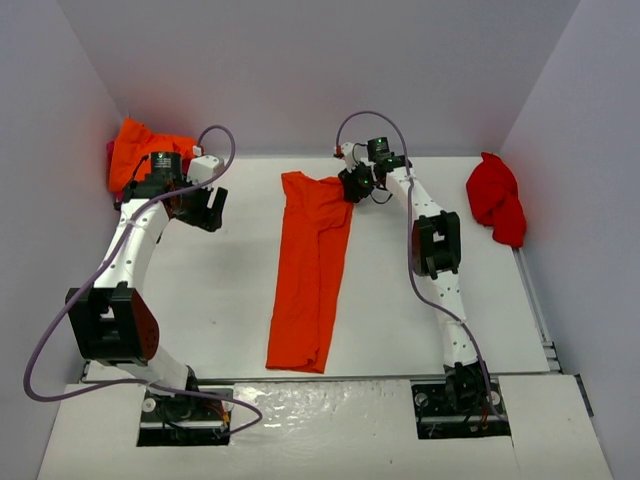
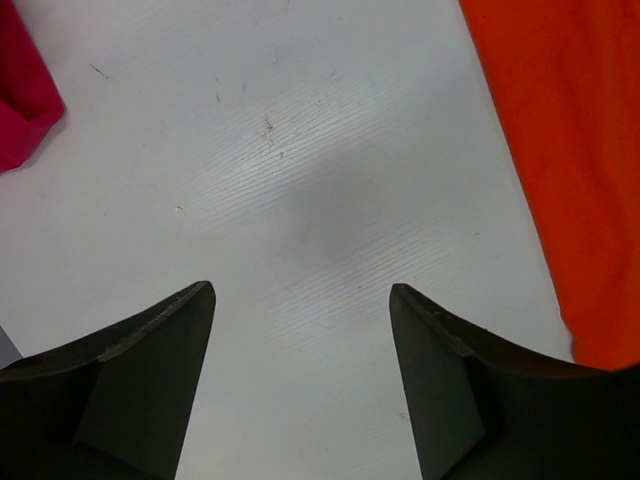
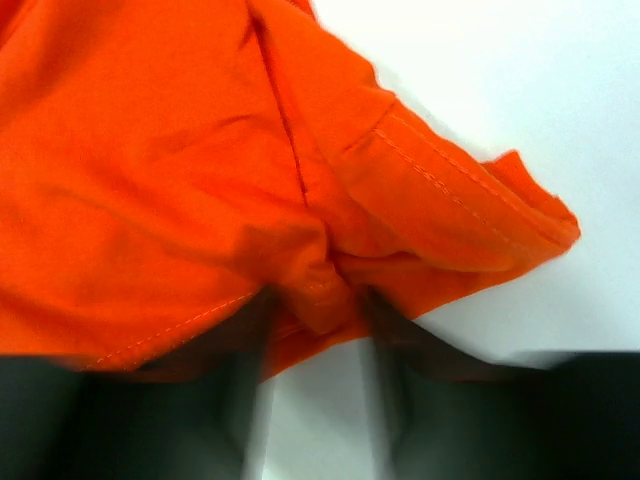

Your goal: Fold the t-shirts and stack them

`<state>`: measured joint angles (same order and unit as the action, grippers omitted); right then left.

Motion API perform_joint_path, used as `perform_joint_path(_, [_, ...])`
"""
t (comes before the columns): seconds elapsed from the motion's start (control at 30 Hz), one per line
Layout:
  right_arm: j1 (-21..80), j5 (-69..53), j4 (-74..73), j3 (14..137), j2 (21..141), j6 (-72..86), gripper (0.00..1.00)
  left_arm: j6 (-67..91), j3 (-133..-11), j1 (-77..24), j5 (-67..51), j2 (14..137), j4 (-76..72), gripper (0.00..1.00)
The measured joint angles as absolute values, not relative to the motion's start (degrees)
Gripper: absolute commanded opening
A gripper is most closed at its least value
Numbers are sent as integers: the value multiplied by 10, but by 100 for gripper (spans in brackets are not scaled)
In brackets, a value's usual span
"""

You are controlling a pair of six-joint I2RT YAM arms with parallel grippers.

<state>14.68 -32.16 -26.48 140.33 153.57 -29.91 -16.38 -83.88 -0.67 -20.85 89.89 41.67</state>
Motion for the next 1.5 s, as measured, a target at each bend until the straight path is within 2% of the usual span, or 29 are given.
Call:
perform_joint_path(0.03, [147,-322,-260,1401,1535,-297,99,-164,-839,-7,-210,899,417,67])
perform_joint_path(0.07, [147,-320,-256,1398,1534,-296,100,-164,-839,-7,-211,899,416,67])
perform_joint_path(0.4, [150,-252,-252,1371,1504,-280,100,-217,-825,-31,-231,881,429,63])
perform_joint_path(0.53, [147,-186,-258,1349,1447,-272,100,-277,-816,-135,-227,852,462,63])
perform_joint_path(0.7, [127,-111,-246,1252,1301,-270,98,-339,-738,-310,-210,810,501,62])
perform_joint_path(0.77, [105,-100,-239,1202,1233,-270,93,-355,-704,-379,-193,813,519,59])
perform_joint_path(0.93, [40,-90,-214,1073,1102,-264,93,-377,-651,-482,-165,864,544,59])
perform_joint_path(0.97, [31,-92,-213,1051,1088,-262,90,-378,-645,-495,-162,874,545,59])
perform_joint_path(1.0, [25,-99,-212,1029,1076,-258,82,-378,-641,-505,-160,878,544,59])
perform_joint_path(1.1, [33,-145,-217,984,1072,-243,70,-378,-635,-525,-155,877,540,59])
perform_joint_path(1.17, [55,-185,-229,977,1088,-236,60,-377,-634,-530,-151,874,535,59])
perform_joint_path(1.23, [86,-229,-244,988,1118,-233,45,-375,-631,-535,-146,872,528,60])
perform_joint_path(1.27, [104,-252,-259,1003,1139,-235,41,-374,-630,-539,-143,872,526,60])
perform_joint_path(1.5, [194,-354,-329,1068,1218,-251,42,-369,-631,-584,-136,877,524,70])
